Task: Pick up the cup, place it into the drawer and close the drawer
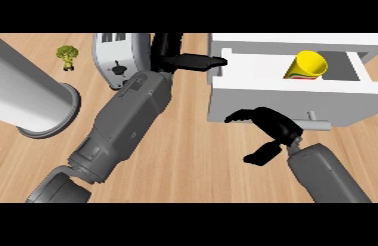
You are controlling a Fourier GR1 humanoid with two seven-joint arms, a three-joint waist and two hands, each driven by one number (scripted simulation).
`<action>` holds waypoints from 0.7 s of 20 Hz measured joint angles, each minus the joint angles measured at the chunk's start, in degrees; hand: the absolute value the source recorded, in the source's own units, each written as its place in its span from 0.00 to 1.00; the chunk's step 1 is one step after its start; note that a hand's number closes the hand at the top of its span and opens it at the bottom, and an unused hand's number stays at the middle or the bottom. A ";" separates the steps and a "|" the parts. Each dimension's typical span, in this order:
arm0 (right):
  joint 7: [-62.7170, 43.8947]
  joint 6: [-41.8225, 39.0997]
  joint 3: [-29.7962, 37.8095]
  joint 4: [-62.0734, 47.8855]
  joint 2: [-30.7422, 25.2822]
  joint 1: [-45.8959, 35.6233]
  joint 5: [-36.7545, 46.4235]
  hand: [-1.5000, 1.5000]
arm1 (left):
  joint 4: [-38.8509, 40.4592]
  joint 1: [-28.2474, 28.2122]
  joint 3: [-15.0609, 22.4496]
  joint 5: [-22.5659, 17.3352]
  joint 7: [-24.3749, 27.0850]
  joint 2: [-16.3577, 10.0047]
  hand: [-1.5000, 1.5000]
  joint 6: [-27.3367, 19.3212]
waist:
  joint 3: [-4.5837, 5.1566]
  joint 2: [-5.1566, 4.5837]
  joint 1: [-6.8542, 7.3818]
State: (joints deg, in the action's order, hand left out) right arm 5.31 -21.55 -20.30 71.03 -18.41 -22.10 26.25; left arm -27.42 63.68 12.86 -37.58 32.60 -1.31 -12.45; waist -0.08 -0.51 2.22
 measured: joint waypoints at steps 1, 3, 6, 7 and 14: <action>1.42 0.94 0.15 -3.44 0.27 -1.02 0.91 1.00 | -0.91 -1.41 0.07 -0.01 0.21 -0.34 0.00 0.53 | -0.01 0.03 0.50; 3.76 2.62 0.88 -10.52 1.24 -4.70 2.44 1.00 | -2.54 -2.53 -0.02 -0.05 -0.15 -1.00 0.00 0.69 | 0.03 0.06 1.19; 8.12 5.85 3.10 -19.15 1.88 -9.65 3.59 1.00 | -4.62 -4.46 0.04 -0.23 -1.17 -2.45 0.00 2.04 | 0.15 0.03 2.46; 9.30 6.79 4.10 -21.68 2.27 -11.13 3.46 1.00 | -5.59 -5.14 0.14 -0.21 -1.48 -3.17 0.00 2.56 | 0.10 -0.02 2.87; 16.30 11.31 12.05 -35.65 0.59 -21.02 1.28 1.00 | -10.41 -9.94 0.40 -0.80 -3.17 -6.39 0.00 6.12 | -0.19 -0.74 5.26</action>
State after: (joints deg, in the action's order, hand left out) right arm 21.61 -10.24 -8.25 35.38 -17.82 -43.12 27.53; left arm -37.82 53.74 13.26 -38.38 29.43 -7.70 -6.33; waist -0.27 -1.25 7.48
